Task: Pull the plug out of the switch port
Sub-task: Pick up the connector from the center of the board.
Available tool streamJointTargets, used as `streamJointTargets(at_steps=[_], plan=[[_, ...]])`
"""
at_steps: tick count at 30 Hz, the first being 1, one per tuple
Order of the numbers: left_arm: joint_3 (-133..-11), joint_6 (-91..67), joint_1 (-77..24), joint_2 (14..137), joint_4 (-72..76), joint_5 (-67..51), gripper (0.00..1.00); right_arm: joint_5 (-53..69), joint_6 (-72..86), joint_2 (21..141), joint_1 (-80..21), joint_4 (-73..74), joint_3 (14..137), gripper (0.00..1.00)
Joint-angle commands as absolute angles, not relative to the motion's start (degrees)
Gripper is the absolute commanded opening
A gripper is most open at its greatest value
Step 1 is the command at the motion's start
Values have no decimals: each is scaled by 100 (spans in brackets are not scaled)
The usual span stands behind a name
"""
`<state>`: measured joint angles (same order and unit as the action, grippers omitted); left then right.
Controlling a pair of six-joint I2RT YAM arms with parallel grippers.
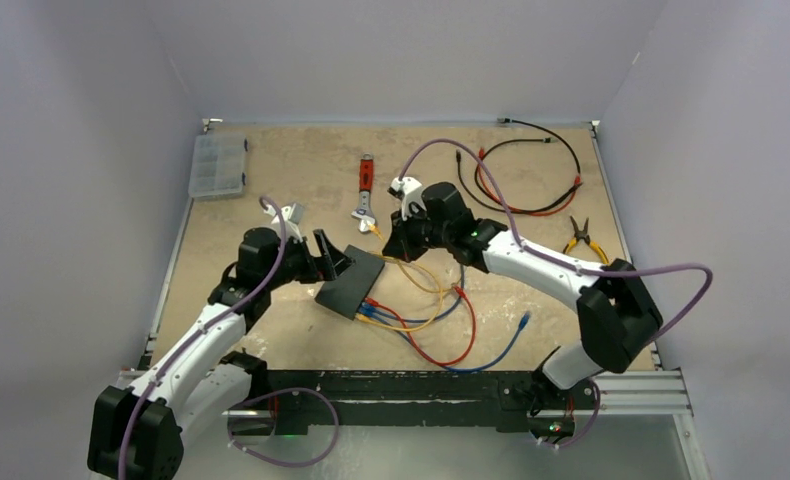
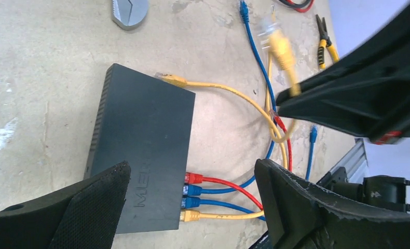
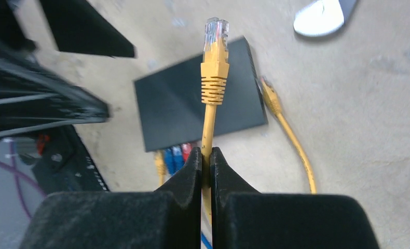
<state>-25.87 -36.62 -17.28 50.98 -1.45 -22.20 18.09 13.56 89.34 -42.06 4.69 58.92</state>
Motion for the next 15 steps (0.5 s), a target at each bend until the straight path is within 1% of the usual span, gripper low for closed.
streamJointTargets(at_steps=[1, 6, 15], plan=[[-2945, -3281, -1687, 5076, -493, -1917, 91, 2230, 1629, 8343, -4231, 125, 6258, 0], [-3190, -3178, -1687, 5038, -970, -1613, 91, 2368, 1876, 7893, -4222, -254, 6303, 0], [-3898, -2792, -1687, 5442, -1854, -938, 91, 2237, 1993, 7361, -4177, -377, 6592, 0]])
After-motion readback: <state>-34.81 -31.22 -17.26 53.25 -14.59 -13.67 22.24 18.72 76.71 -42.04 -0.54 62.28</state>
